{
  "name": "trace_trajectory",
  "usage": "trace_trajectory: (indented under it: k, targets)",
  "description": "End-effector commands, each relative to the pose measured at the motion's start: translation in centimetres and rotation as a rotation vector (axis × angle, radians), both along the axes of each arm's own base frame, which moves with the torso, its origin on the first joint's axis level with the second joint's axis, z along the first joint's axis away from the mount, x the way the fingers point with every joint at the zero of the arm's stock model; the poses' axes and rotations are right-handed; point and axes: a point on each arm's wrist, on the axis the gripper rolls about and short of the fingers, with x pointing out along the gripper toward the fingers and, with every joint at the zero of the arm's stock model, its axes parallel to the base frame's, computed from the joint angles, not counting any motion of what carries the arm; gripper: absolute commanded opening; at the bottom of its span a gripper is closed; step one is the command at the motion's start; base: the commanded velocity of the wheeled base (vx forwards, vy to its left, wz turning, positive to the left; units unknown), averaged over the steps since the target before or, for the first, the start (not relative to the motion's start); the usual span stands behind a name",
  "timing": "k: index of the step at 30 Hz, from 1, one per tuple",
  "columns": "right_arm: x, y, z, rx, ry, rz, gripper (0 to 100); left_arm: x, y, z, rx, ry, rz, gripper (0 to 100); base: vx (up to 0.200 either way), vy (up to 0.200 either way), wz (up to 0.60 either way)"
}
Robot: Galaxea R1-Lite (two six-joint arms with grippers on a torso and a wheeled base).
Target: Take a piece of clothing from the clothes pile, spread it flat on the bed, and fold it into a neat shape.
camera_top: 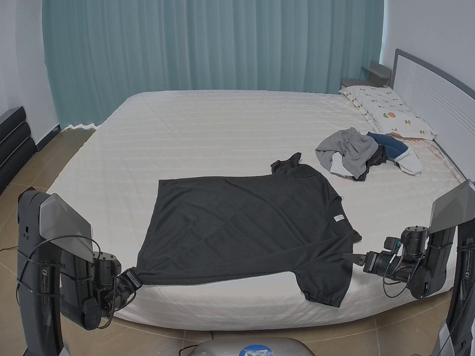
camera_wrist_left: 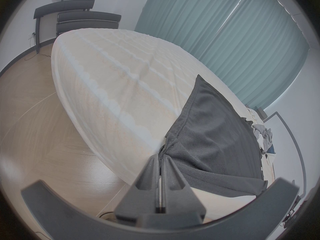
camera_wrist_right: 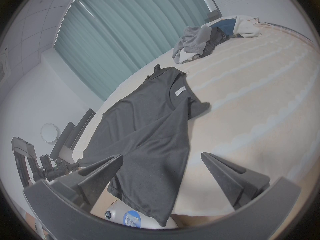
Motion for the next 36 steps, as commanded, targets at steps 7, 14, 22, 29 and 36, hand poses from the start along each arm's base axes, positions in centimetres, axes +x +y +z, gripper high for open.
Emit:
trace_trajectory:
  k: [7, 14, 22, 29, 36]
  targets:
    - [-1.4, 1.7, -2.0, 0.008, 0.102, 0.049, 100, 0.0, 0.0, -0.1, 0.001, 0.004, 0.001, 0, 0.0, 0.0, 0.0]
    - [-0.2, 2.7, -1.8, 0.079, 0.089, 0.027, 100, -0.1, 0.0, -0.1, 0.001, 0.006, 0.001, 0, 0.0, 0.0, 0.0]
    - [-0.2, 2.4, -1.8, 0.078, 0.09, 0.008, 0, 0.0, 0.0, -0.1, 0.001, 0.003, 0.001, 0, 0.0, 0.0, 0.0]
    - [-0.7, 1.3, -1.2, 0.059, 0.093, -0.049, 0, 0.1, 0.1, 0.0, -0.007, -0.003, 0.003, 0, 0.0, 0.0, 0.0]
    - [-2.5, 0.2, 0.4, 0.058, 0.103, -0.087, 0, 0.2, 0.1, 0.1, -0.017, -0.009, 0.013, 0, 0.0, 0.0, 0.0]
